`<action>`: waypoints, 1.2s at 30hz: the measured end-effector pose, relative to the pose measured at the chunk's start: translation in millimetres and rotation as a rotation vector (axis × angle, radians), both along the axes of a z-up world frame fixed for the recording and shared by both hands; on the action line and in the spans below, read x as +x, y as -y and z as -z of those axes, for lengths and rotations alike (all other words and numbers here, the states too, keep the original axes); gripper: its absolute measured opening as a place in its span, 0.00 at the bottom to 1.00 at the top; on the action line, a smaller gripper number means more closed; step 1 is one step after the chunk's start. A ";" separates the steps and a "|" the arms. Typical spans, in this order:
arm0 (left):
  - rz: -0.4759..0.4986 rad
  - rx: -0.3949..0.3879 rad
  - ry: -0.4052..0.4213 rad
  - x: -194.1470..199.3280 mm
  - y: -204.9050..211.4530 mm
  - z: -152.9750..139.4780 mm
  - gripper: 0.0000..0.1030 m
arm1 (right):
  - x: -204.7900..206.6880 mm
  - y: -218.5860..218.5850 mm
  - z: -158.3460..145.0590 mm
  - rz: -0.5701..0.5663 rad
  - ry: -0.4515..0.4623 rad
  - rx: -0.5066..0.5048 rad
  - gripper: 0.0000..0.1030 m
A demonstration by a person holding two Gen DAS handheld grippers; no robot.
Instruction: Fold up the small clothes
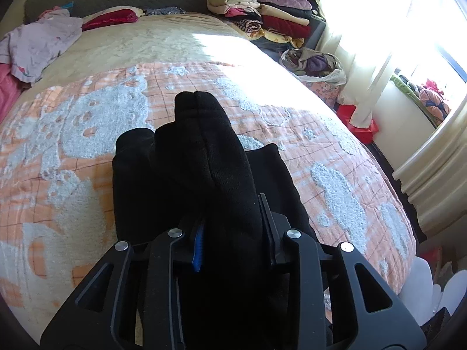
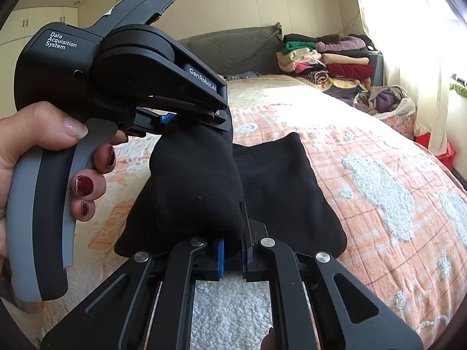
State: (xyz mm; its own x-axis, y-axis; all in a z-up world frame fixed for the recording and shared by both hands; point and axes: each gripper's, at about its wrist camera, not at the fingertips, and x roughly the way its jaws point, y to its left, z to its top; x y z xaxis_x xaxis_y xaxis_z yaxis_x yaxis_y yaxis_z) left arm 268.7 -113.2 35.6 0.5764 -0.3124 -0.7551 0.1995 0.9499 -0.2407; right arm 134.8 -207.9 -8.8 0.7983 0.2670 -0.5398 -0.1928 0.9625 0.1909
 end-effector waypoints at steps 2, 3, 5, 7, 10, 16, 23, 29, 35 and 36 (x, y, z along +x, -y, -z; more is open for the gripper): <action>0.007 -0.005 -0.002 0.8 3.6 1.4 0.23 | -0.1 2.4 2.7 0.006 -0.009 0.007 0.06; 0.009 -0.009 -0.003 1.4 5.1 2.0 0.24 | 1.1 3.7 3.8 0.009 -0.013 0.011 0.06; 0.010 -0.023 -0.006 2.0 7.4 2.7 0.25 | 1.6 7.1 6.3 0.012 -0.024 0.026 0.06; 0.019 -0.040 -0.004 1.2 10.1 3.4 0.26 | 2.4 9.3 7.9 0.018 -0.034 0.031 0.06; 0.035 -0.068 0.002 -1.6 11.0 4.0 0.40 | 4.5 8.9 9.4 0.027 -0.051 0.036 0.07; 0.055 -0.138 0.034 -14.0 -5.1 -1.7 0.60 | 14.7 26.7 25.3 0.060 -0.155 0.148 0.08; -0.033 -0.052 0.036 -17.9 -61.7 9.9 0.60 | 21.5 56.9 20.6 0.046 -0.223 0.370 0.24; -0.039 -0.009 -0.038 -23.9 -74.7 48.1 0.60 | 46.6 65.6 3.4 -0.003 -0.242 0.431 0.57; -0.032 -0.001 -0.029 -30.5 -71.4 49.7 0.60 | 98.1 70.1 1.0 -0.057 -0.332 0.421 0.66; -0.030 0.001 -0.029 -31.1 -70.8 47.8 0.60 | 101.2 71.3 2.2 -0.051 -0.347 0.423 0.66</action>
